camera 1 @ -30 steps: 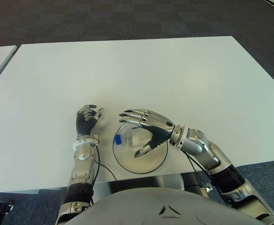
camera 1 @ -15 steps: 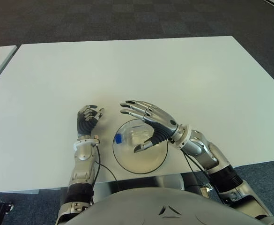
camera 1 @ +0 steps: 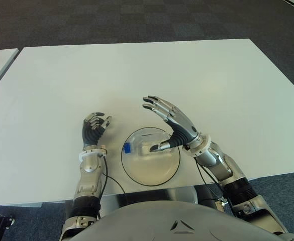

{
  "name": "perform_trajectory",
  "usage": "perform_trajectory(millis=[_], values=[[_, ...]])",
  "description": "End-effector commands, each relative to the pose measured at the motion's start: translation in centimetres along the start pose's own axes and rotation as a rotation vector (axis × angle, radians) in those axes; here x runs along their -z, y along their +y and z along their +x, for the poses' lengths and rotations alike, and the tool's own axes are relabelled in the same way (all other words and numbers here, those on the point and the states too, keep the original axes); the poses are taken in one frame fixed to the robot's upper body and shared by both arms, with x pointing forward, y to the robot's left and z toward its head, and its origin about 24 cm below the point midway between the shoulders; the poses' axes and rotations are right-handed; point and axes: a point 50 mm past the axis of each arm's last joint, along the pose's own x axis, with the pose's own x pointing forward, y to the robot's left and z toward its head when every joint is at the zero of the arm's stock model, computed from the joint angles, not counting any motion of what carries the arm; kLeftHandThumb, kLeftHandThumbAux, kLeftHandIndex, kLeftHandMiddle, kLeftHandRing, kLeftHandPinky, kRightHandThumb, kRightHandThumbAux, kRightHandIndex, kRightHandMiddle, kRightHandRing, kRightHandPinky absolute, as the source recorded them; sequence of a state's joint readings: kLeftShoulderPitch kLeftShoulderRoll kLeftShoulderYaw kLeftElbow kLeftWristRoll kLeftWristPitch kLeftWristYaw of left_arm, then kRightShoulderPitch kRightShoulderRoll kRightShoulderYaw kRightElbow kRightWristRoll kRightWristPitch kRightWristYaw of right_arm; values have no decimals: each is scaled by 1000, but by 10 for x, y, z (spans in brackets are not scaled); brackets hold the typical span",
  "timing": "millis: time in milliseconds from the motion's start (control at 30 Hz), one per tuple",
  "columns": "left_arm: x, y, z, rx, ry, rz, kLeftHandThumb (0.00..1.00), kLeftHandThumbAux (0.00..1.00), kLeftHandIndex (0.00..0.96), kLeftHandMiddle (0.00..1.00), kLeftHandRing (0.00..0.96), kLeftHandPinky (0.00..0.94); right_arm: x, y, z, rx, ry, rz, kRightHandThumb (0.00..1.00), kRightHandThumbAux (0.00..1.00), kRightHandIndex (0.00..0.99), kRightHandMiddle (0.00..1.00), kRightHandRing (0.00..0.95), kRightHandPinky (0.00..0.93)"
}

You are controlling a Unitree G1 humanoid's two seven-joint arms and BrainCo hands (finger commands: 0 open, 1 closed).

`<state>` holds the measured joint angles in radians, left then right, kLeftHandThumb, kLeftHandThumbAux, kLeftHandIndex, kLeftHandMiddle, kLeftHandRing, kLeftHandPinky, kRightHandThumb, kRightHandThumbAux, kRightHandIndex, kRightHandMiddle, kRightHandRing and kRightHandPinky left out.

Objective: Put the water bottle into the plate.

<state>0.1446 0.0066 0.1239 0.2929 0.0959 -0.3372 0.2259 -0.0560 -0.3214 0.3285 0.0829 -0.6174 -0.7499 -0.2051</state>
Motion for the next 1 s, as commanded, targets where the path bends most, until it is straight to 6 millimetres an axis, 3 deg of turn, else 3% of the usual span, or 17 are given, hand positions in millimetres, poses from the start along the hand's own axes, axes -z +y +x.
perform_trajectory(millis=[33,400,633,1000], values=[[5,0,-1,4,14,1,706,711,433,659,636,607,5,-6,-1,114,25,78,0,380,0,0,0,0],[7,0,0,-2,20,-5,707,710,433,655,634,603,23,-22,-14,230,189,148,0,434,0,0,0,0],[7,0,0,-4,22,-8,707,710,434,657,637,605,51,-29,-20,409,314,171,0,600,0,0,0,22],[8,0,0,-7,8,3,706,710,434,657,638,605,61,-25,-28,498,383,203,0,806,5,15,27,112]])
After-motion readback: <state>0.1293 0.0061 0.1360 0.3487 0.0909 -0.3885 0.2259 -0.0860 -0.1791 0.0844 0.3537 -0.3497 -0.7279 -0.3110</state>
